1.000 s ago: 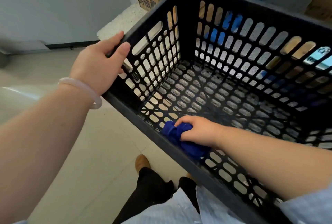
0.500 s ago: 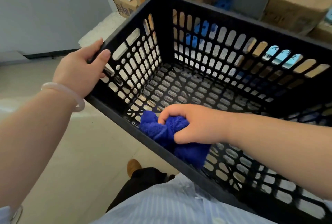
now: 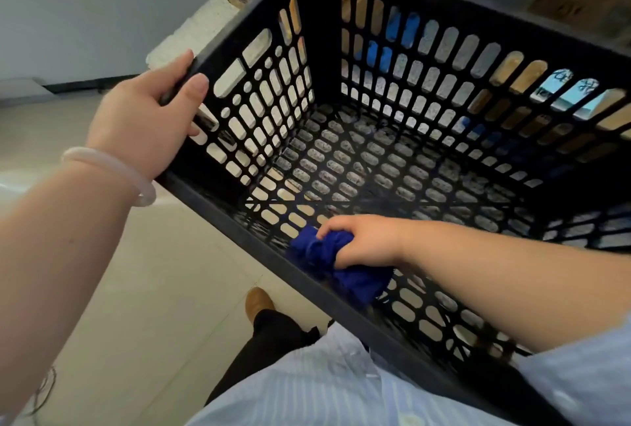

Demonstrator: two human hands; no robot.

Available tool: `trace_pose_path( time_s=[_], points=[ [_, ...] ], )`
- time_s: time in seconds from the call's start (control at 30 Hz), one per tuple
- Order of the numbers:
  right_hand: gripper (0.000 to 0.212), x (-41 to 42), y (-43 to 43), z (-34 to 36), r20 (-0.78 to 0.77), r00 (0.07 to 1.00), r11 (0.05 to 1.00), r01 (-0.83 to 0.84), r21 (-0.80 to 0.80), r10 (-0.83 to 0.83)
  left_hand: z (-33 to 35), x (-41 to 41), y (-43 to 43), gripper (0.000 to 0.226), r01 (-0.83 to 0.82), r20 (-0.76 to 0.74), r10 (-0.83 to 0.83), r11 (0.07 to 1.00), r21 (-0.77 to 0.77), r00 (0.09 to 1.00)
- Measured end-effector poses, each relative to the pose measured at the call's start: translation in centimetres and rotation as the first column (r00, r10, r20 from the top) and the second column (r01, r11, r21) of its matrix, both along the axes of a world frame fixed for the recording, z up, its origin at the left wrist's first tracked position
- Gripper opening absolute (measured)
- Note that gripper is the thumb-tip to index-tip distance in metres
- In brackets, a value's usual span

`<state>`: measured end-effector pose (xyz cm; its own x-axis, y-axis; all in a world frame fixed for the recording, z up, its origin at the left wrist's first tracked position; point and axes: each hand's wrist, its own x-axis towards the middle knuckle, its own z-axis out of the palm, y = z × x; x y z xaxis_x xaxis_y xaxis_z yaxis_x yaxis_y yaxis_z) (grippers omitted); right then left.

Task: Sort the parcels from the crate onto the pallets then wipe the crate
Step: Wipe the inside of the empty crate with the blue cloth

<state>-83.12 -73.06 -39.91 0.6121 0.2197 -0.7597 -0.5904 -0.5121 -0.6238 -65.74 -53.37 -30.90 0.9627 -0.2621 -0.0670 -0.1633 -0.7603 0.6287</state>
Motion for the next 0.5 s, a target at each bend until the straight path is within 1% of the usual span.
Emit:
trace_pose_path(
  time_s=[0.1, 0.2, 0.3, 0.37, 0.4, 0.43, 0.5],
  points=[
    [0.033, -1.5, -0.8, 3.1, 0.058, 0.997, 0.997, 0.054, 0.063, -0.058, 0.1, -0.2, 0.0, 0.043, 0.014, 0.006, -0.014, 1.000, 0.008, 1.000],
    [0.032, -3.3, -1.6, 6.4, 0.053, 0.984, 0.966, 0.153, 0.210, -0.168, 0.2, -0.3, 0.0, 0.043, 0.022, 0.011, -0.022, 0.999, 0.024, 1.000],
    [0.035, -5.0, -2.5, 9.3, 0.061, 0.983, 0.938, 0.144, 0.314, -0.171, 0.3, -0.4, 0.1, 0.043, 0.046, 0.013, -0.046, 0.999, 0.022, 0.999],
    [0.033, -6.3, -3.4, 11.0, 0.071, 0.985, 0.921, 0.122, 0.371, -0.159, 0.2, -0.4, 0.1, 0.042, 0.054, 0.011, -0.054, 0.999, 0.008, 0.998],
    [0.033, -6.9, -3.8, 11.8, 0.078, 0.987, 0.920, 0.099, 0.380, -0.138, 0.1, -0.3, 0.1, 0.039, 0.051, 0.007, -0.051, 0.999, -0.009, 0.999],
    [0.033, -7.6, -4.3, 12.1, 0.095, 0.991, 0.933, 0.059, 0.354, -0.099, 0.1, -0.3, 0.2, 0.034, 0.047, 0.006, -0.047, 0.999, -0.020, 0.999],
    [0.037, -8.3, -4.7, 11.9, 0.132, 0.991, 0.980, -0.035, 0.196, 0.009, -0.2, 0.0, 0.4, 0.023, 0.034, 0.013, -0.034, 0.999, -0.008, 0.999]
  ],
)
